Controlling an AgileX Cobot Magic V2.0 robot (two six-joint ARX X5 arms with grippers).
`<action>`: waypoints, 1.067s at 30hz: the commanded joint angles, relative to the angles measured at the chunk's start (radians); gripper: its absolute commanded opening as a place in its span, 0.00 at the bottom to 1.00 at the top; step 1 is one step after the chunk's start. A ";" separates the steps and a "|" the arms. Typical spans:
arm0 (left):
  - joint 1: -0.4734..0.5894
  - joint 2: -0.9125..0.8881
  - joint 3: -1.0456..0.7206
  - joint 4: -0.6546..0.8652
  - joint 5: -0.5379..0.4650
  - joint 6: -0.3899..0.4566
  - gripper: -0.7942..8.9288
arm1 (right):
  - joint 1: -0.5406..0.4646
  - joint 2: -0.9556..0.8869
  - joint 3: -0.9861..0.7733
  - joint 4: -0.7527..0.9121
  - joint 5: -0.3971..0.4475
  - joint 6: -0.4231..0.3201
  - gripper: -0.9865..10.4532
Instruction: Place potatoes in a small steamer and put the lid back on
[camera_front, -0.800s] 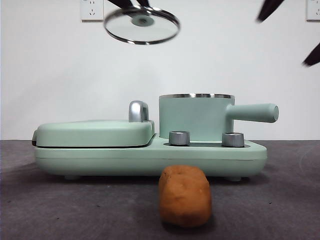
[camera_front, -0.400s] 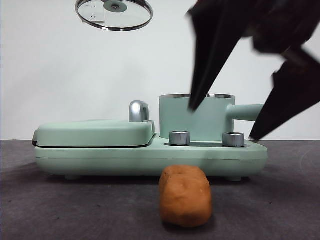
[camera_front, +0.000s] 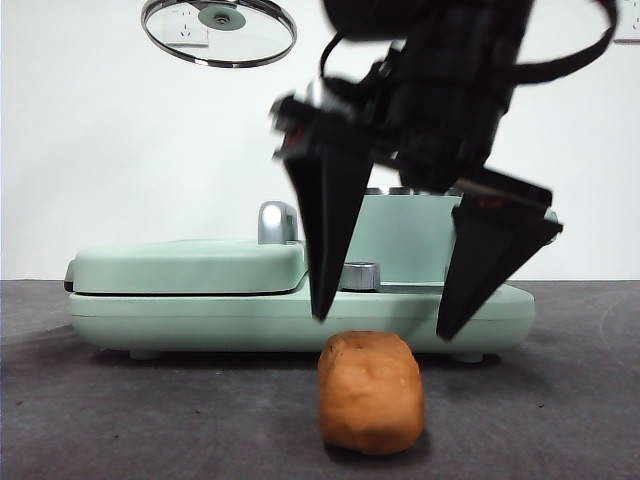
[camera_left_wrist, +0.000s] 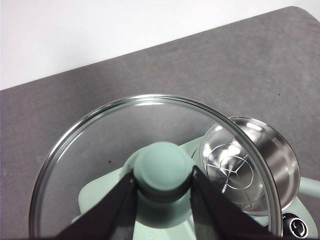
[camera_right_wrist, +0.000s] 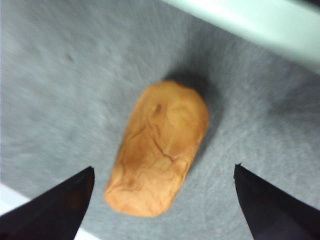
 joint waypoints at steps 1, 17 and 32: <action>-0.005 -0.002 0.039 0.029 0.000 0.005 0.10 | 0.015 0.072 0.041 -0.011 0.003 -0.020 0.47; -0.002 -0.002 0.039 0.028 0.000 0.016 0.10 | 0.024 0.169 0.060 0.014 -0.003 -0.019 0.13; 0.034 -0.001 0.039 0.028 0.000 0.016 0.10 | -0.097 0.170 0.414 -0.223 0.002 -0.159 0.13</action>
